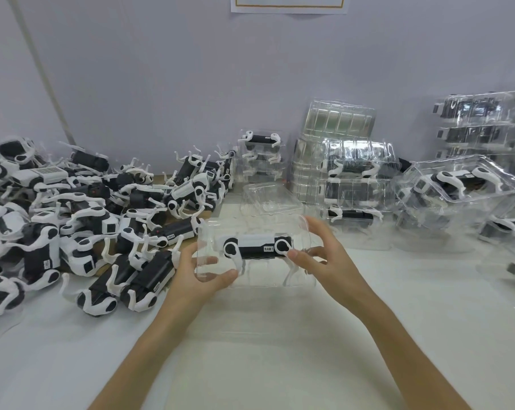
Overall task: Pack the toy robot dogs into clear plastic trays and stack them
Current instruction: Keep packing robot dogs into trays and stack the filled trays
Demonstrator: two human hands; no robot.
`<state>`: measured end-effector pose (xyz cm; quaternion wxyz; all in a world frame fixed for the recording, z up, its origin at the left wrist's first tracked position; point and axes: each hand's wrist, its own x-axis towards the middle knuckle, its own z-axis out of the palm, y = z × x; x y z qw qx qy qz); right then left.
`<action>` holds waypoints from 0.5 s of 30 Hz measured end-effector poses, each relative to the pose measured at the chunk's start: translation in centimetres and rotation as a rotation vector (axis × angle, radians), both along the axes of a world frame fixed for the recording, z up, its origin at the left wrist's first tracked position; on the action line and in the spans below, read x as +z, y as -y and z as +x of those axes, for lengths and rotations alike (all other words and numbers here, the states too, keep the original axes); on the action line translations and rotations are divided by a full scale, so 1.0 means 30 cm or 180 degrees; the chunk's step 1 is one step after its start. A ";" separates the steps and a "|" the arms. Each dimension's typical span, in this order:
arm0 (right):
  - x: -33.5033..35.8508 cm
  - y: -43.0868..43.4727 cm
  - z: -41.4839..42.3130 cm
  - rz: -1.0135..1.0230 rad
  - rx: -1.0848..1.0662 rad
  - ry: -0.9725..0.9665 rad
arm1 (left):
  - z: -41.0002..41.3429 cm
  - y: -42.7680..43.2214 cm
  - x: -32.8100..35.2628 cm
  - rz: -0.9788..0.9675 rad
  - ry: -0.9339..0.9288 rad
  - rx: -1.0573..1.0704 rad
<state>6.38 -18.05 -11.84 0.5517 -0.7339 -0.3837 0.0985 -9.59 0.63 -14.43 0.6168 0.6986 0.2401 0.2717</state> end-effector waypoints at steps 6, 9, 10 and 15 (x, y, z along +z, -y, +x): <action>-0.014 -0.017 -0.006 -0.0322 0.0067 -0.0436 | 0.001 -0.008 -0.002 -0.0279 0.0081 -0.0064; -0.016 -0.018 -0.004 -0.0392 -0.0027 -0.0638 | -0.002 -0.008 -0.005 0.0071 -0.0100 0.0104; -0.017 -0.016 0.001 -0.0379 -0.0089 -0.0677 | -0.001 -0.007 -0.007 0.0168 -0.0172 0.0154; -0.023 -0.017 0.023 -0.0657 -0.0414 -0.0877 | 0.008 0.004 -0.014 0.0165 -0.0281 0.0023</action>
